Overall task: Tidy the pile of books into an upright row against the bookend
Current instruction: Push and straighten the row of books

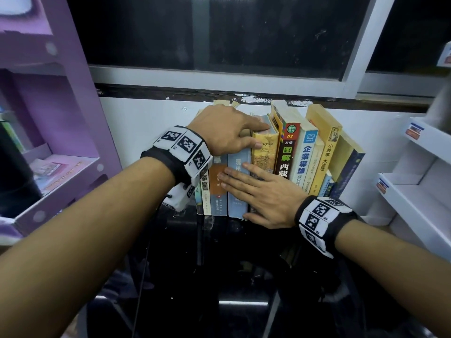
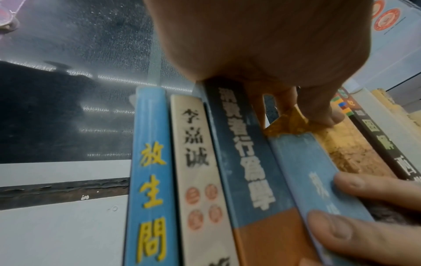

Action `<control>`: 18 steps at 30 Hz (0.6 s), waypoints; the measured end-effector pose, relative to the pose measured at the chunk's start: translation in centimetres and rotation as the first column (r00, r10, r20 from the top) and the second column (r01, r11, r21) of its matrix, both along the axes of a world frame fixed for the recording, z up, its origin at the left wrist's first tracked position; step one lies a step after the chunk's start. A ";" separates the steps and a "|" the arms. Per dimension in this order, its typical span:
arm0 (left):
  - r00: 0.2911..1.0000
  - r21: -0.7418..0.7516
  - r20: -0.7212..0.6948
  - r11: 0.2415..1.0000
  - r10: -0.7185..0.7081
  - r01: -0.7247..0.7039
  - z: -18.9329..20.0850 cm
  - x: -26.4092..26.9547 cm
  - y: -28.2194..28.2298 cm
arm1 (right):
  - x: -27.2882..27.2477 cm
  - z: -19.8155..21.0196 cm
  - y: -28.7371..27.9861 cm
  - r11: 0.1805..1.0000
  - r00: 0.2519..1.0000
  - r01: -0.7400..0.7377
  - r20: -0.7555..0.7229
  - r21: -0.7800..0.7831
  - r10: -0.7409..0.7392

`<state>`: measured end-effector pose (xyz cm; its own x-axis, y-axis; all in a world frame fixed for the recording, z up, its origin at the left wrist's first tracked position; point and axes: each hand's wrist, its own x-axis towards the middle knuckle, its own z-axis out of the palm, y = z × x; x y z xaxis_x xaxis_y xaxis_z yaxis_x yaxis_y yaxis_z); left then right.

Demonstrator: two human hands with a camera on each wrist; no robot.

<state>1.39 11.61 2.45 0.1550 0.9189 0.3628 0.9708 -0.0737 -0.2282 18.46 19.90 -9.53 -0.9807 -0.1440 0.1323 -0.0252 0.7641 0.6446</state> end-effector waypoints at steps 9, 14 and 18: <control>1.000 -0.007 0.005 1.000 0.016 -0.016 -0.3 0.3 0.2 | 0.0 -0.1 -0.1 1.000 1.000 0.001 0.002 -0.003 -0.001; 0.996 -0.061 0.089 0.998 0.000 0.006 0.1 0.3 -0.4 | 0.9 -0.3 -0.9 1.000 1.000 -0.013 -0.009 -0.015 0.013; 0.975 -0.029 0.214 0.998 -0.055 0.062 0.5 1.4 -0.5 | 3.2 -0.3 -0.7 1.000 0.999 -0.007 -0.038 -0.018 0.006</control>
